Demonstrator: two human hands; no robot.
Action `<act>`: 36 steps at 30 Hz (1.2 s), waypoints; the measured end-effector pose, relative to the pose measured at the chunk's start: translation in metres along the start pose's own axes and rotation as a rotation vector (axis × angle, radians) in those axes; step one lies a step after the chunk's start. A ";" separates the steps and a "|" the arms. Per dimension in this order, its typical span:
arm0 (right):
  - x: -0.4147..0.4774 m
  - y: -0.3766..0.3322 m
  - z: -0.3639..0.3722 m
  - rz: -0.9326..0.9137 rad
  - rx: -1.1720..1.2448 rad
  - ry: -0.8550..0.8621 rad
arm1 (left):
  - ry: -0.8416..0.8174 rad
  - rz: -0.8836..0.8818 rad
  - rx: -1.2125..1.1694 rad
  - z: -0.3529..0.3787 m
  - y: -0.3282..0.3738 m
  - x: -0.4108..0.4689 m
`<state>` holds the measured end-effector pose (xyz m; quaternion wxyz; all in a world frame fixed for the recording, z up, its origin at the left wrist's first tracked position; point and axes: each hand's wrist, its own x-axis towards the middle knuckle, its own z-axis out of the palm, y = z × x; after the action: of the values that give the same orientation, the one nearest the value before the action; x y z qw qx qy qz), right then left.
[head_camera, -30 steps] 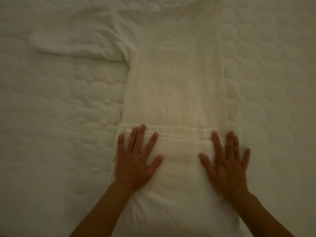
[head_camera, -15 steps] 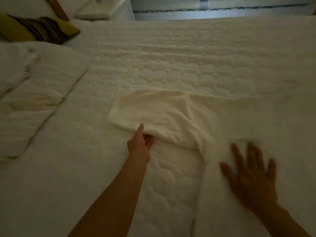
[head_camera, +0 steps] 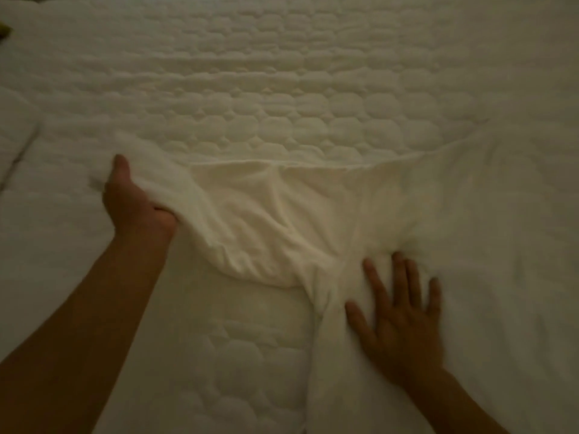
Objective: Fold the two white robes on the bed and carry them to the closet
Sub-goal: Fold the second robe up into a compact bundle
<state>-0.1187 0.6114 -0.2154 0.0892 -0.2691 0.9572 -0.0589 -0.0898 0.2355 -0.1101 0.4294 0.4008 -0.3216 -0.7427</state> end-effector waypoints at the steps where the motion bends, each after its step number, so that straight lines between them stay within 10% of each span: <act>1: -0.001 0.002 -0.008 0.000 0.095 -0.009 | -0.090 0.048 0.014 0.031 0.000 -0.023; 6: 0.027 0.039 -0.101 0.464 1.640 -0.041 | -0.518 0.494 0.504 0.160 -0.059 -0.190; 9: 0.049 0.100 -0.150 0.592 2.088 -0.274 | -0.940 0.252 1.021 0.170 -0.128 -0.268; 11: 0.057 0.135 -0.156 0.771 1.988 -0.344 | -1.107 0.144 1.374 0.145 -0.174 -0.287; 13: 0.062 0.155 -0.146 0.966 1.715 -0.344 | -1.124 0.432 1.640 0.112 -0.195 -0.275; 17: 0.077 0.163 -0.133 0.768 1.241 -0.283 | -1.080 0.796 1.987 0.058 -0.178 -0.218; 22: 0.075 0.164 -0.129 0.582 1.011 0.082 | -1.001 0.735 2.056 0.029 -0.146 -0.175; 27: 0.068 0.175 -0.115 0.702 0.646 -0.012 | -1.027 0.680 2.025 0.042 -0.143 -0.183; 31: 0.097 0.101 -0.103 0.177 0.360 0.348 | -0.843 0.805 1.942 0.097 -0.159 -0.148; 36: 0.135 0.115 -0.051 -0.040 0.017 0.049 | -0.929 0.824 2.052 0.065 -0.207 -0.111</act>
<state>-0.3005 0.6411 -0.2031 0.0667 -0.2858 0.9530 -0.0754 -0.1908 0.4316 -0.2137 -0.0419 0.1169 -0.9920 -0.0203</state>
